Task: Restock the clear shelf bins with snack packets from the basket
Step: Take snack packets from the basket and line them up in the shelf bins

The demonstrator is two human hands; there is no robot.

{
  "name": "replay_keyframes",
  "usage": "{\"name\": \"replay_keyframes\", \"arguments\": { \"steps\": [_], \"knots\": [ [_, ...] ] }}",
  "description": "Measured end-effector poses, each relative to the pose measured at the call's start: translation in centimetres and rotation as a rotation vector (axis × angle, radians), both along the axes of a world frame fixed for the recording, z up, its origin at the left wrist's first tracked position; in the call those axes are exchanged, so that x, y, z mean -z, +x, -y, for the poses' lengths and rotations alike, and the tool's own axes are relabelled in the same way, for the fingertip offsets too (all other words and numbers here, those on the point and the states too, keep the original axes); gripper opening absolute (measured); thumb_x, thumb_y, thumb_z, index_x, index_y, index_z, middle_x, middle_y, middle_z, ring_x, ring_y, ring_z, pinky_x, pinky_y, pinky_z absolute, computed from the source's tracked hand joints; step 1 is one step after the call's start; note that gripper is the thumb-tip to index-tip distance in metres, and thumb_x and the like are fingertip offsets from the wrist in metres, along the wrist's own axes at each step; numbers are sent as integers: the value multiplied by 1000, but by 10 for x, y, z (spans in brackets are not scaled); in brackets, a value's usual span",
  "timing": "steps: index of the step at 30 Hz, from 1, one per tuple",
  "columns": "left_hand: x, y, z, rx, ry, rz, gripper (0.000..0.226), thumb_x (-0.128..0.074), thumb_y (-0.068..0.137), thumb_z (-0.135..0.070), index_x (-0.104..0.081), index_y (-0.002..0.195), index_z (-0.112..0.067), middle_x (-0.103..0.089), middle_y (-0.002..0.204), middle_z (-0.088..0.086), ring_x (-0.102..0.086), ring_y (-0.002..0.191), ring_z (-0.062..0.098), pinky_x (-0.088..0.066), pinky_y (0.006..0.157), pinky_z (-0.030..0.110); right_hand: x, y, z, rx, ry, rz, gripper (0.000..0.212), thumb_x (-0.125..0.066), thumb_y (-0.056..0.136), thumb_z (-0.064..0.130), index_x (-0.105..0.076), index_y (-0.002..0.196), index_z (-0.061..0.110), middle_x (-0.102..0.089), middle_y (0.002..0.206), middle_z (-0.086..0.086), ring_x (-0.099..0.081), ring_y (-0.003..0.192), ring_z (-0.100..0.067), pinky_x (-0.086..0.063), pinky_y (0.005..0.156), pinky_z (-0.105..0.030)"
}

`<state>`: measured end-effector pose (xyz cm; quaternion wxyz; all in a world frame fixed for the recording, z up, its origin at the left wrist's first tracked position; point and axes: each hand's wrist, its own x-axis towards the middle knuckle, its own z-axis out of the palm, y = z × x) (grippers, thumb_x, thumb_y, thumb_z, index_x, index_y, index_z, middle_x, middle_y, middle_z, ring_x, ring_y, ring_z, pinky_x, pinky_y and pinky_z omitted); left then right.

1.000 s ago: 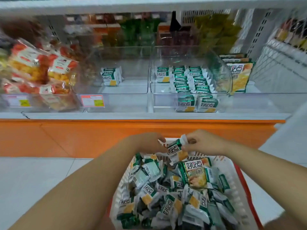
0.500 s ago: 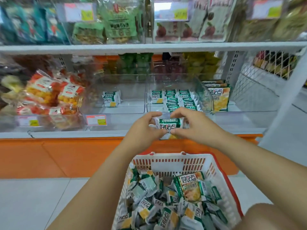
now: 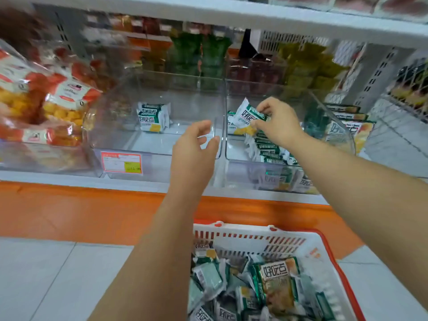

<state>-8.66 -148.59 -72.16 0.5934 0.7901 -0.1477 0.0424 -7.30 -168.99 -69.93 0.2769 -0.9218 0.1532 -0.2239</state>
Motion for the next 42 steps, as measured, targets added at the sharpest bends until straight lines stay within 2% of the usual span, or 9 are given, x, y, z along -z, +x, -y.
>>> {"name": "replay_keyframes", "arguments": {
  "steps": [8, 10, 13, 20, 24, 28, 35, 37, 42],
  "knots": [
    [29, 1, 37, -176, 108, 223, 29, -59, 91, -25, -63, 120, -27, -68, 110, -9, -64, 92, 4, -45, 96, 41, 31, 72, 25, -76, -82, -123, 25, -74, 80, 14, -55, 94, 21, -59, 104, -1, -55, 99, -18, -39, 80, -25],
    [35, 4, 42, -235, 100, 290, 26, -59, 90, -26, -65, 115, -27, -68, 104, -11, -64, 87, 3, -42, 99, 38, 39, 80, 30, -99, -128, -171, 25, -74, 80, 14, -60, 101, 16, -60, 108, -3, -57, 102, -20, -43, 84, -27],
    [43, 6, 47, -296, 118, 370, 27, -56, 88, -28, -65, 113, -28, -67, 100, -13, -64, 84, 2, -25, 99, 21, 44, 92, 33, -106, -246, -234, 31, -72, 81, 17, -63, 111, 14, -61, 119, -6, -56, 107, -24, -44, 90, -32],
    [48, 8, 53, -377, 129, 433, 26, -54, 86, -29, -67, 109, -27, -66, 93, -14, -62, 79, 3, -25, 95, 20, 44, 98, 35, -78, -443, -334, 34, -72, 81, 30, -64, 114, 25, -53, 127, -11, -50, 115, -33, -42, 93, -39],
    [39, 3, 48, -313, 145, 336, 26, -56, 89, -27, -65, 113, -29, -65, 102, -14, -62, 84, 1, -24, 100, 21, 29, 72, 29, -85, -387, -244, 36, -71, 82, 34, -63, 117, 28, -53, 122, -12, -49, 114, -34, -41, 98, -45],
    [26, -6, 34, -176, 185, 257, 33, -55, 94, -21, -59, 126, -24, -65, 116, -5, -62, 98, 11, -40, 101, 39, 11, 14, 7, -162, -338, -115, 30, -66, 86, 28, -64, 115, 23, -56, 111, -6, -51, 107, -26, -40, 96, -41],
    [28, -66, 4, -54, 330, 259, 34, -54, 92, -14, -58, 125, -21, -59, 123, 0, -58, 107, 22, -43, 96, 45, 37, -125, -56, -226, -80, 275, 11, -62, 85, 9, -69, 93, 12, -59, 85, 7, -54, 75, -13, -45, 72, -25],
    [43, -88, -2, 40, 468, 184, 32, -52, 93, -16, -60, 123, -22, -61, 122, 0, -60, 104, 22, -46, 92, 41, 63, -154, -67, -225, -35, 135, 11, -61, 87, 11, -68, 95, 14, -62, 86, 4, -57, 77, -15, -48, 72, -27],
    [119, -131, -22, 222, 826, -152, 30, -48, 95, -22, -58, 123, -27, -58, 129, -5, -60, 105, 17, -49, 91, 36, 137, -200, -56, -278, 39, -744, 31, -61, 91, 24, -60, 120, 13, -63, 113, -5, -59, 100, -21, -46, 84, -29]
  ]
}}
